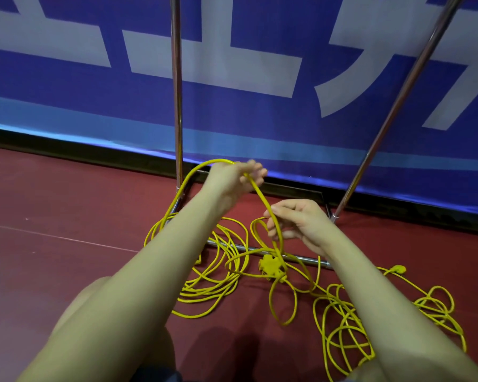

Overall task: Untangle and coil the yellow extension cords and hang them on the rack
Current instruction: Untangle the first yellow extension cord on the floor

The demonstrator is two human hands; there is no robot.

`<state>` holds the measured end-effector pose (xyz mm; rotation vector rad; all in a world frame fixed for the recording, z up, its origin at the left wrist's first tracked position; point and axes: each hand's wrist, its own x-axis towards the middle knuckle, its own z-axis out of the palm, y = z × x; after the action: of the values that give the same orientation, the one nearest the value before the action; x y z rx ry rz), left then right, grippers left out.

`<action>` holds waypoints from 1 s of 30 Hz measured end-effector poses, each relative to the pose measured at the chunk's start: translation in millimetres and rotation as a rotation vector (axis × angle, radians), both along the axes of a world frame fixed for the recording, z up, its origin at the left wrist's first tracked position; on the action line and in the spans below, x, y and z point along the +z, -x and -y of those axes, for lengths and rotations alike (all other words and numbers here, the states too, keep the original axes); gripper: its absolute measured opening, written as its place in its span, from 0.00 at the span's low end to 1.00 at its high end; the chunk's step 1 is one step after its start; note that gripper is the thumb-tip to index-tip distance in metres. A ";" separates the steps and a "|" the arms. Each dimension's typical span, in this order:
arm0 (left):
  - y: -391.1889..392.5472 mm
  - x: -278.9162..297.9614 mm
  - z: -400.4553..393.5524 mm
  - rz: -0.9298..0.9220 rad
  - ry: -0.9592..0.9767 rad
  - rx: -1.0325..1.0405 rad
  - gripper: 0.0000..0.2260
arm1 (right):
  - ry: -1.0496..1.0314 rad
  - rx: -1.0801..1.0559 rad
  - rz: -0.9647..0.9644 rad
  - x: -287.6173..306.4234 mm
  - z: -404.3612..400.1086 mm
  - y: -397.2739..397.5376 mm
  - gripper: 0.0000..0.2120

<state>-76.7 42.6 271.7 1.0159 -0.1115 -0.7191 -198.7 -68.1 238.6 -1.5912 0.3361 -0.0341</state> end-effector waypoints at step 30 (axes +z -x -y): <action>1.2 -4.2 0.7 0.152 -0.011 -0.043 0.27 | -0.181 0.094 -0.067 6.8 2.6 0.1 0.13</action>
<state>-77.9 41.9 267.5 1.0810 -0.2623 -0.6811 -198.8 -70.7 245.4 -1.4288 0.3075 0.1191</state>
